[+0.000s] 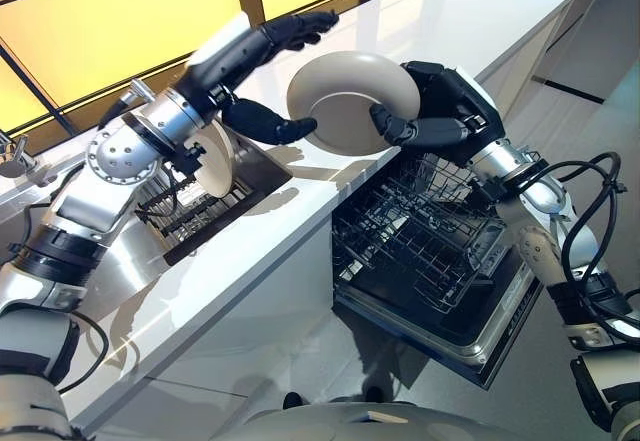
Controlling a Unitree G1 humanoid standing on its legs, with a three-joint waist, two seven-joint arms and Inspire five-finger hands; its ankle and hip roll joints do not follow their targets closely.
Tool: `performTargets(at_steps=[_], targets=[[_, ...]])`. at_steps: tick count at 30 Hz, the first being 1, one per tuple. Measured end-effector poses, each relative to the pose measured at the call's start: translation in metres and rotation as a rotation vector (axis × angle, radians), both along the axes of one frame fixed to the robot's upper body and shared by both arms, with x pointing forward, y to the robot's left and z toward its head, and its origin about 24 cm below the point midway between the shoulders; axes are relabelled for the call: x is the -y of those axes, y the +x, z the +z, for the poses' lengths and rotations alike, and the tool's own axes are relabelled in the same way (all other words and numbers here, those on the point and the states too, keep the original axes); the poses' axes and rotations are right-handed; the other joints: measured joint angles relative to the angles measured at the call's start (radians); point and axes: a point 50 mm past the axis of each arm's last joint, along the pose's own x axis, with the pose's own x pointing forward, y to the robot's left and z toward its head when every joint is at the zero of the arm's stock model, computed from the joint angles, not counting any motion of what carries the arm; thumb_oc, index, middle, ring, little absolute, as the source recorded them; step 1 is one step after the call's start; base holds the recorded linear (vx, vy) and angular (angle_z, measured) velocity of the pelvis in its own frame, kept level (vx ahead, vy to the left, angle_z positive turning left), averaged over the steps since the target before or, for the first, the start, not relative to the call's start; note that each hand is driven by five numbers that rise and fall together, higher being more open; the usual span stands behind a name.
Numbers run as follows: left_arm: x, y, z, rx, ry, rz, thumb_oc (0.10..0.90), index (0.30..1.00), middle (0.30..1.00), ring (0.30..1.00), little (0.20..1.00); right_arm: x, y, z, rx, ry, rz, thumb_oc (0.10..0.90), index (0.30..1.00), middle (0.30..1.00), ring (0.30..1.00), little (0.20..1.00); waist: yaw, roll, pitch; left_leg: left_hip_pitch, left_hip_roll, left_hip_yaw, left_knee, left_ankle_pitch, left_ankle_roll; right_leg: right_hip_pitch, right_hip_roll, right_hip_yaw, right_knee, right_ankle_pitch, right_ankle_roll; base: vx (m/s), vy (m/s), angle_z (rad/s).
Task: Pick up plates and place into dishwasher.
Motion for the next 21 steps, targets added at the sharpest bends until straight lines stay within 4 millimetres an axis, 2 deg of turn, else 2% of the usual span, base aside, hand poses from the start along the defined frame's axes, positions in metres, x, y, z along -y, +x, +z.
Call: performTargets(at_steps=[4,8,12,16,19,21], targets=[[-0.018,-0.002,0.002,0.008,-0.01,0.062,0.8,0.9,0.9,0.9,0.9,0.007,0.001,0.002,0.006,0.008,-0.041,0.1,0.3,0.3,0.3,0.2,0.008,0.0,0.0,0.0,0.0,-0.003,0.0,0.0,0.0,0.002,0.0,-0.003,0.0,0.0,0.0,0.0,0.0,0.0],[-0.041,-0.003,-0.008,-0.014,-0.073,0.157,0.8,0.9,0.9,0.9,0.9,0.018,0.003,0.0,0.006,-0.051,-0.12,0.1,0.3,0.3,0.3,0.2,0.014,0.0,0.0,-0.001,-0.001,-0.009,0.0,0.0,0.0,0.002,-0.001,-0.007,0.0,0.0,0.0,0.01,-0.003,0.03],[-0.069,-0.012,-0.014,0.032,-0.168,0.303,0.8,0.9,0.9,0.9,0.9,0.042,-0.003,0.006,0.056,-0.127,-0.251,0.1,0.3,0.3,0.3,0.2,0.018,0.0,0.0,-0.008,-0.002,-0.015,0.0,0.0,0.0,-0.002,0.0,0.004,0.0,-0.001,0.001,0.02,-0.003,0.05],[-0.101,-0.021,-0.018,0.114,-0.194,0.503,0.8,0.9,0.9,0.9,0.9,0.075,-0.016,0.017,0.114,-0.219,-0.417,0.1,0.3,0.3,0.3,0.2,0.021,-0.001,0.001,-0.009,-0.002,-0.015,0.0,-0.001,0.001,-0.002,-0.001,0.007,0.0,-0.003,0.003,0.0,0.0,0.0],[-0.116,-0.031,-0.021,0.15,-0.218,0.594,0.8,0.9,0.9,0.9,0.9,0.1,-0.027,0.019,0.115,-0.321,-0.535,0.1,0.3,0.3,0.3,0.2,0.02,-0.005,0.003,-0.008,-0.003,-0.014,-0.001,-0.001,0.001,-0.003,-0.001,0.009,0.0,-0.003,0.003,0.0,0.0,0.0],[-0.123,-0.036,-0.025,0.157,-0.237,0.637,0.8,0.9,0.9,0.9,0.9,0.11,-0.033,0.013,0.095,-0.351,-0.576,0.1,0.3,0.3,0.3,0.2,0.014,-0.007,0.004,-0.008,-0.002,-0.013,-0.003,-0.003,0.0,-0.003,0.0,0.01,0.0,-0.006,0.007,0.0,0.0,0.0]])
